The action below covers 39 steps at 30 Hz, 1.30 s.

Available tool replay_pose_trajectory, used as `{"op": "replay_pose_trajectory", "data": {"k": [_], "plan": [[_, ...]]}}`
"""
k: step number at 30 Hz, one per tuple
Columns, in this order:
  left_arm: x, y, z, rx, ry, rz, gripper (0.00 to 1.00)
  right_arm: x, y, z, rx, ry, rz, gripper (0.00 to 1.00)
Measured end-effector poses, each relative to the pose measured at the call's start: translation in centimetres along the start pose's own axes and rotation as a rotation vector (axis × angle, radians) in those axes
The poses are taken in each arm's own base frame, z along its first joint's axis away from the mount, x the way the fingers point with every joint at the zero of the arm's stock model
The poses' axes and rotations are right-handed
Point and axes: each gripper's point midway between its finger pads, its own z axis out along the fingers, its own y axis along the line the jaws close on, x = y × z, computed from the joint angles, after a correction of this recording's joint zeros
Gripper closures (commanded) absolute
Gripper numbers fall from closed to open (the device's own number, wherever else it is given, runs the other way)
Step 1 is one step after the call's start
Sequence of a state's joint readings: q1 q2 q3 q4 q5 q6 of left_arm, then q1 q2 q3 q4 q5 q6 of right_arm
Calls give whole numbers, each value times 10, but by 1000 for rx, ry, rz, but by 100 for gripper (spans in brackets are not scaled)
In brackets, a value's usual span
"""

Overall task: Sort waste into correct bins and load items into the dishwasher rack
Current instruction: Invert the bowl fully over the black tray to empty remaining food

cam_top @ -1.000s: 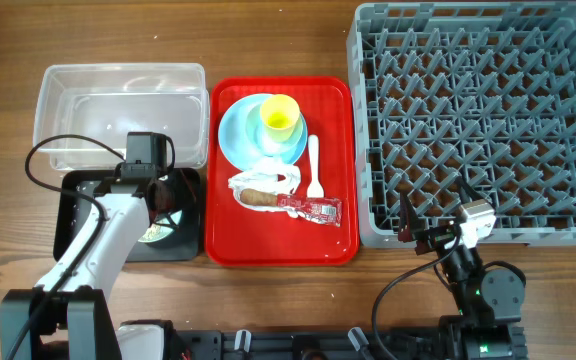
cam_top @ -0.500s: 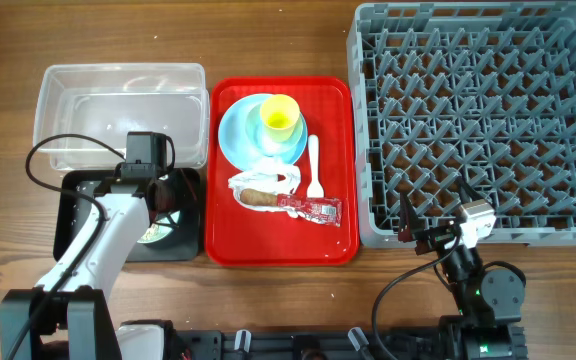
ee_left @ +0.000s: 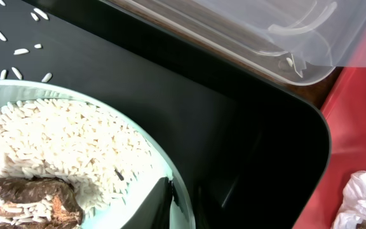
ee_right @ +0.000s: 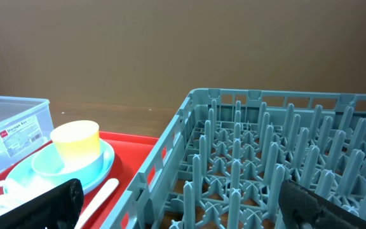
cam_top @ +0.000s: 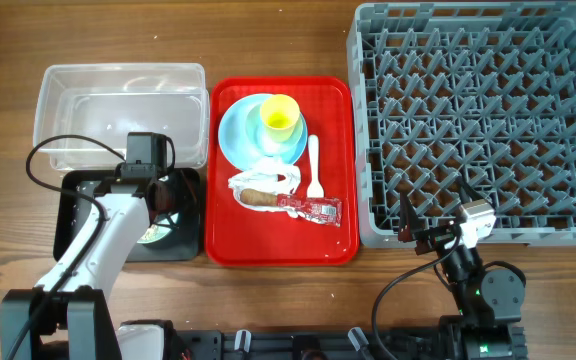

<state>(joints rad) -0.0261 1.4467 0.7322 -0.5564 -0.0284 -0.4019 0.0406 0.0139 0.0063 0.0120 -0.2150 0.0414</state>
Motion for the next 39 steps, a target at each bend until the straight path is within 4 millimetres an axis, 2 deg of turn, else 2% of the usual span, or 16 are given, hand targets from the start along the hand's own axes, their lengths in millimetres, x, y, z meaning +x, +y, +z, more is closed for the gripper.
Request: {"op": "replay_pose_trajectory", "data": {"k": [7, 11, 13, 17, 18, 21, 25, 29, 34, 37, 39], "plan": [[1, 2, -3, -15, 10, -3, 96, 0, 0, 0, 0, 0, 0, 0], [5, 3, -32, -19, 47, -7, 96, 0, 0, 0, 0, 0, 0, 0], [1, -4, -45, 52, 40, -28, 96, 0, 0, 0, 0, 0, 0, 0], [-5, -2, -54, 239, 93, -114, 96, 0, 0, 0, 0, 0, 0, 0], [-9, 3, -57, 291, 97, -147, 96, 0, 0, 0, 0, 0, 0, 0], [-28, 36, -66, 388, 59, -310, 96, 0, 0, 0, 0, 0, 0, 0], [-55, 56, -87, 573, -48, -410, 96, 0, 0, 0, 0, 0, 0, 0], [-67, 49, -97, 678, -107, -379, 96, 0, 0, 0, 0, 0, 0, 0], [-65, 31, -105, 818, -104, -315, 96, 0, 0, 0, 0, 0, 0, 0], [-65, 36, -99, 864, -87, -337, 96, 0, 0, 0, 0, 0, 0, 0], [-64, 42, -104, 924, -112, -354, 96, 0, 0, 0, 0, 0, 0, 0]]}}
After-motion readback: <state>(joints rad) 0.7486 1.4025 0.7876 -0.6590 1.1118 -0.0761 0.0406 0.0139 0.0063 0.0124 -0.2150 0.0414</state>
